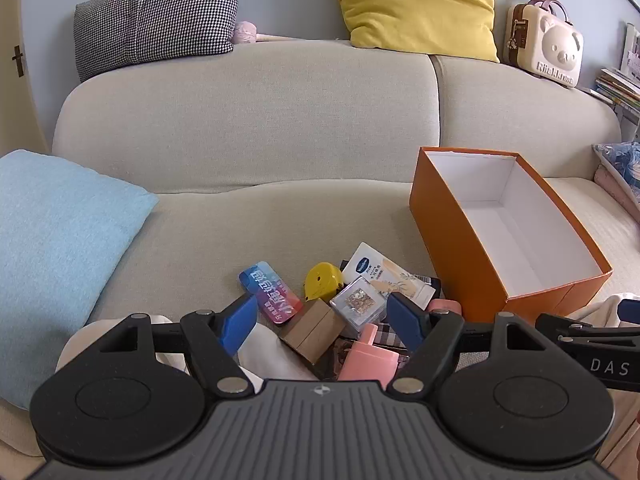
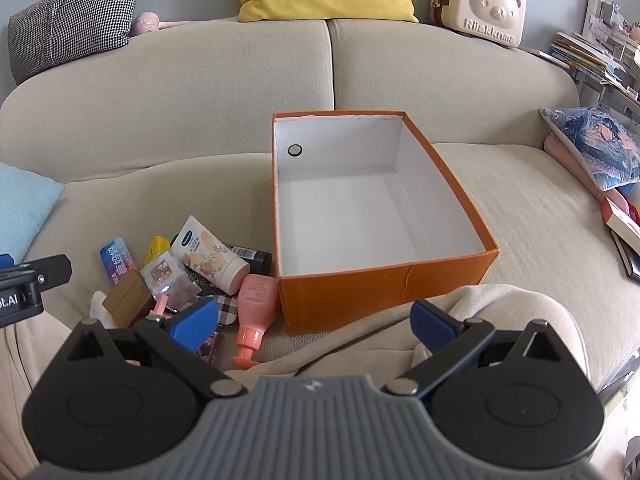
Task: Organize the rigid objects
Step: 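Reach both tools toward the pile, left tool to the pink sippy cup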
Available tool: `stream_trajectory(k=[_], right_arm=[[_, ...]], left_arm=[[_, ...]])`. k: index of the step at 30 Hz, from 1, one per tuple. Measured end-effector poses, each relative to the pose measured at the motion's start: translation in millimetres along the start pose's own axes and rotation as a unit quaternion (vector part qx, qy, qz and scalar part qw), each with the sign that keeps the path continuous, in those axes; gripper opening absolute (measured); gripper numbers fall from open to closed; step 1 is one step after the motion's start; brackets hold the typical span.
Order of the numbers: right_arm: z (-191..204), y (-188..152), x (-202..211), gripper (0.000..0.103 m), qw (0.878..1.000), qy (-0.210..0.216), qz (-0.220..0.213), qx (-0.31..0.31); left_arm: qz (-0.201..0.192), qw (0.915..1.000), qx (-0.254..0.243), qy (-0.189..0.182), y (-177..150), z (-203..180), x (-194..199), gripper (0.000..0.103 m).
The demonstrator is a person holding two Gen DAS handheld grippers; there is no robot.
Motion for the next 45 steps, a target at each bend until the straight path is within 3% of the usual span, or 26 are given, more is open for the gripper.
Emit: stream_trajectory(k=[15, 21, 24, 31, 32, 35, 40, 45], right_arm=[[1, -1, 0, 0.102, 1.0, 0.009, 0.002, -0.001], [9, -1, -1, 0.102, 0.999, 0.052, -0.003, -0.007], [17, 0, -4, 0.1, 0.998, 0.06, -0.009, 0.006], [50, -6, -21, 0.074, 0.99, 0.133, 0.009, 0.038], [55, -7, -25, 0.071, 0.989, 0.141, 0.016, 0.043], [68, -11, -39, 0.05, 0.985, 0.161, 0.043, 0.048], [79, -24, -67, 0.028, 0.981, 0.166, 0.09, 0.051], [74, -38, -93, 0.026, 0.978, 0.154, 0.135, 0.031]], left_arm=[[0.008, 0.9999, 0.003, -0.008, 0, 3, 1, 0.085], [0.038, 0.9986, 0.019, -0.032, -7, 15, -8, 0.078], [0.057, 0.9969, 0.017, -0.052, -13, 18, -15, 0.069], [0.097, 0.9909, 0.006, -0.093, -24, 18, -36, 0.05], [0.106, 0.9895, 0.004, -0.098, -26, 17, -39, 0.044], [0.129, 0.9842, -0.008, -0.121, -32, 12, -51, 0.035], [0.152, 0.9749, -0.038, -0.159, -43, -6, -69, 0.036], [0.176, 0.9704, -0.075, -0.148, -50, -15, -94, 0.057]])
Point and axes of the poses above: each gripper's, at about its wrist camera, not at the fingertips, and x roughly against the way its jaws point, z to its left, y to its top, the point moved 8 cm from there along -x, roughly the way its jaws point, and after that the axes turned 7 degrees about -y, right-handed, at the moved point
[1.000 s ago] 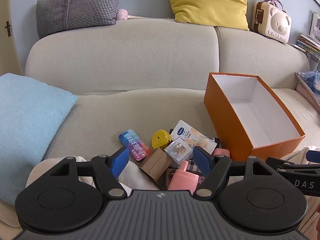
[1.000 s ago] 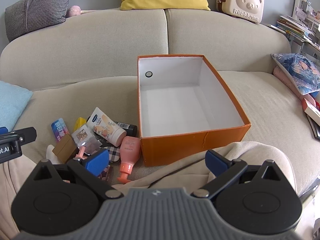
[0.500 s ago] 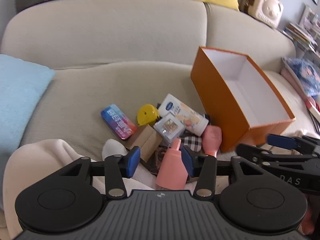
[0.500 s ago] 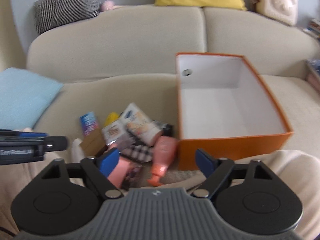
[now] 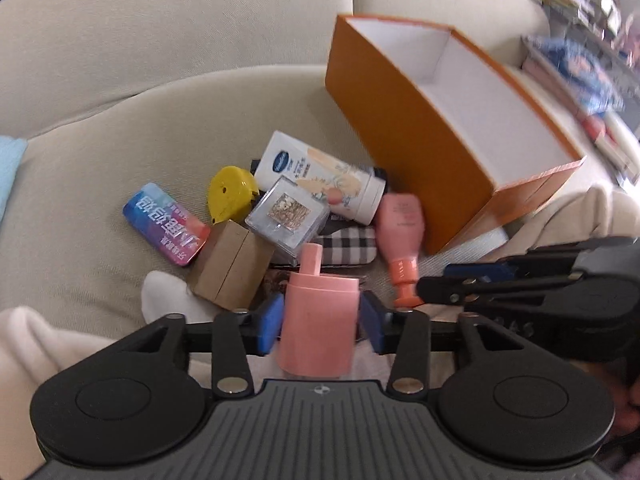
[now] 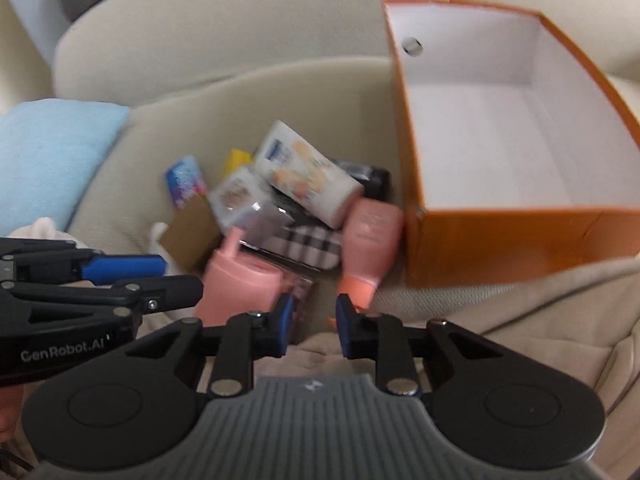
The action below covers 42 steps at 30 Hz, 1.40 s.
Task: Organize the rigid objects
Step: 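Reach both tools toward the pile, left tool to the pink sippy cup, then grasp the pink sippy cup with the left tool while the right tool grasps the pink bottle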
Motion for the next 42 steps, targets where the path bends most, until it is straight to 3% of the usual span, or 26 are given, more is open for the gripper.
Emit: stream_trajectory(k=[2, 5, 15, 19, 24, 30, 33, 35, 42], right_arm=[[-6, -1, -9, 0.027, 1.0, -0.001, 0.012, -0.014], [-10, -2, -22, 0.027, 0.999, -0.006, 0.026, -0.024], [-18, 2, -55, 0.023, 0.997, -0.004, 0.06, -0.041], [-16, 4, -58, 0.027, 0.997, 0.005, 0.065, -0.04], [-18, 5, -64, 0.03, 0.997, 0.002, 0.072, -0.034], [-8, 1, -67, 0.045, 0.996, -0.019, 0.08, 0.027], [0, -3, -74, 0.043, 0.992, -0.048, 0.084, 0.076], [-1, -3, -70, 0.035, 0.991, -0.059, 0.079, 0.087], [-5, 10, -30, 0.034, 0.997, -0.035, 0.037, 0.063]], left_arm=[[0.015, 0.9999, -0.003, 0.001, -1, 0, -11, 0.065], [0.033, 0.9994, -0.009, 0.005, -4, 0, -25, 0.068], [0.068, 0.9972, -0.019, 0.022, -5, 3, -56, 0.067], [0.078, 0.9966, -0.017, 0.019, -8, 6, -60, 0.062], [0.048, 0.9986, -0.003, 0.022, -5, 15, -36, 0.061], [0.0, 0.9997, 0.009, 0.021, 3, 17, -7, 0.061], [-0.009, 0.9996, 0.012, 0.022, 8, 16, -1, 0.061], [-0.015, 0.9996, 0.012, 0.022, 8, 16, 5, 0.061], [-0.031, 0.9994, 0.008, 0.014, 7, 3, 8, 0.061]])
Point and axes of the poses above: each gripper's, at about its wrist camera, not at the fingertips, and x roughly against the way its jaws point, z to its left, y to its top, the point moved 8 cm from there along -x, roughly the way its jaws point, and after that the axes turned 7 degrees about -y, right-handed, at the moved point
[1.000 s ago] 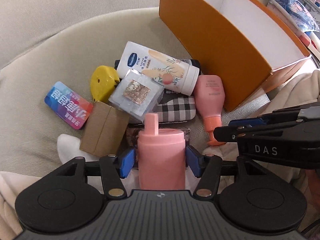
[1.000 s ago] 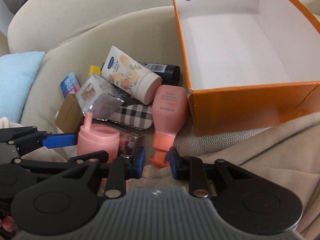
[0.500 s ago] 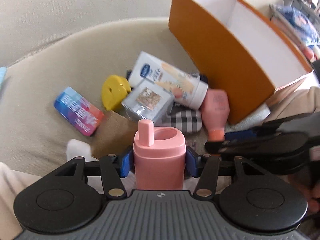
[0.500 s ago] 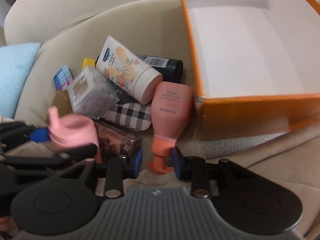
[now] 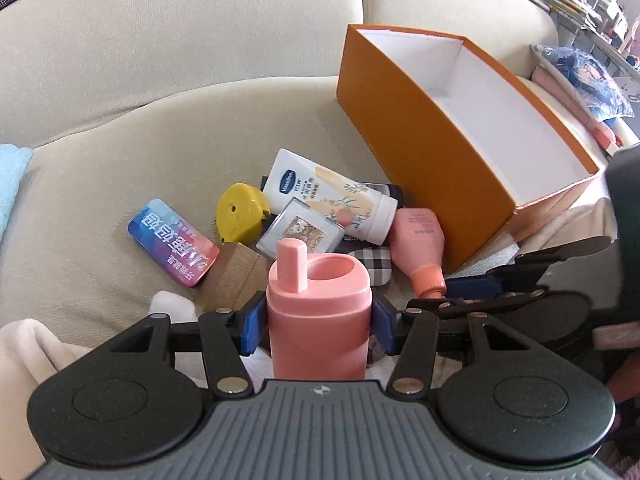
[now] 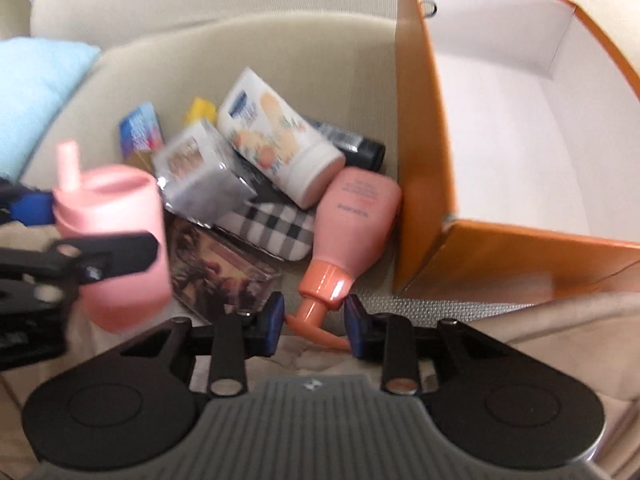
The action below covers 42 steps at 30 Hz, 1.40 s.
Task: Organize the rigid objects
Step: 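Grasp the pink sippy cup with the left tool while the right tool grasps the pink bottle, then lift the pink cup and pink bottle and carry both toward the orange box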
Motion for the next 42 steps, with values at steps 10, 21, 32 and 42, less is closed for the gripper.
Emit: stream_trajectory(k=[10, 21, 32, 42], right_arm=[[-12, -16, 44, 0.033, 0.998, 0.038, -0.02, -0.036], [12, -30, 51, 0.04, 0.998, 0.058, -0.026, -0.002], [33, -41, 43, 0.036, 0.995, -0.003, -0.028, 0.094], [28, -15, 49, 0.038, 0.99, -0.039, -0.108, 0.086]], left_arm=[[-0.005, 0.9998, -0.004, -0.02, -12, -11, 8, 0.061], [-0.01, 0.9997, 0.012, -0.019, -16, -8, 13, 0.061], [-0.03, 0.9993, 0.011, -0.018, -14, -7, 20, 0.061], [-0.034, 0.9991, 0.019, -0.02, -9, -4, 15, 0.061]])
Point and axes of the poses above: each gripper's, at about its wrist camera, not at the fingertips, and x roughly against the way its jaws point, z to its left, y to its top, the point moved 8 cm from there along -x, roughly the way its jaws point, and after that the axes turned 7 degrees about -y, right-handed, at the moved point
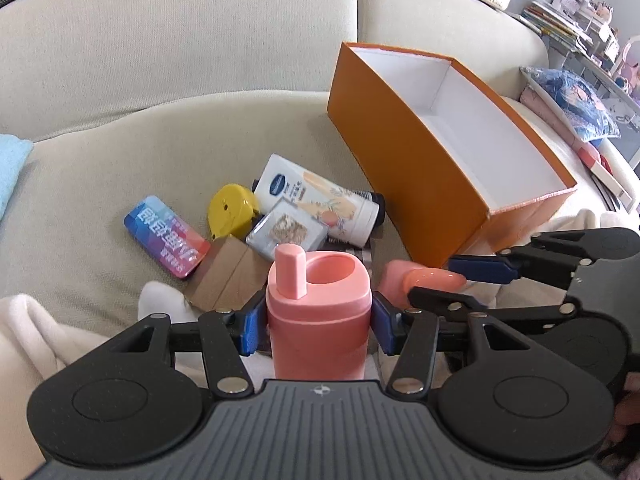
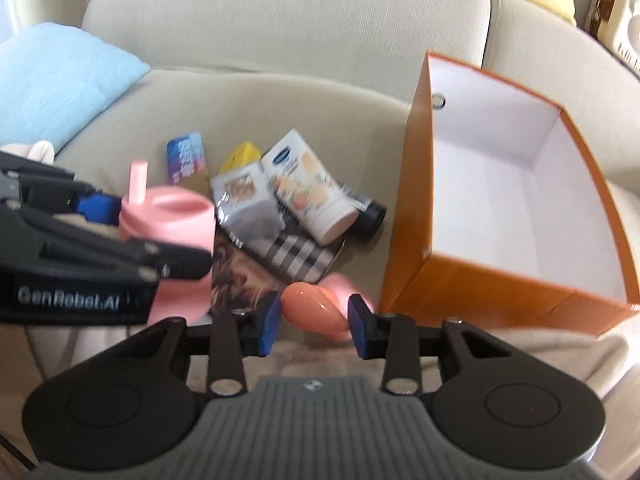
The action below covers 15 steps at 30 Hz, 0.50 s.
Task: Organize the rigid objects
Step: 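Lift the pink cup and pink bottle and carry both toward the orange box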
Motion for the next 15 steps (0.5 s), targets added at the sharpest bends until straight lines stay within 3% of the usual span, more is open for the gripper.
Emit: stream_trajectory(k=[4, 7, 10, 12, 14, 15], right_arm=[[3, 10, -8, 0.037, 1.0, -0.01, -0.021, 0.018], [-1, 10, -22, 0.034, 1.0, -0.004, -0.002, 0.01], [-4, 11, -30, 0.02, 1.0, 0.005, 0.005, -0.003], [-6, 10, -31, 0.019, 1.0, 0.006, 0.009, -0.009], [-8, 8, -28, 0.025, 1.0, 0.002, 0.018, -0.005], [-8, 6, -24, 0.042, 1.0, 0.002, 0.016, -0.003]], left_arm=[[0.001, 1.0, 0.001, -0.003, 3, 0, -7, 0.061], [0.005, 0.9999, 0.009, -0.004, 3, 3, -11, 0.061], [0.011, 0.9999, 0.01, -0.002, 3, 6, -15, 0.061], [0.015, 0.9999, 0.008, -0.003, 3, 5, -16, 0.061], [0.015, 0.9999, 0.003, -0.006, 3, 3, -16, 0.061], [0.014, 0.9999, 0.001, -0.008, 3, 2, -15, 0.061]])
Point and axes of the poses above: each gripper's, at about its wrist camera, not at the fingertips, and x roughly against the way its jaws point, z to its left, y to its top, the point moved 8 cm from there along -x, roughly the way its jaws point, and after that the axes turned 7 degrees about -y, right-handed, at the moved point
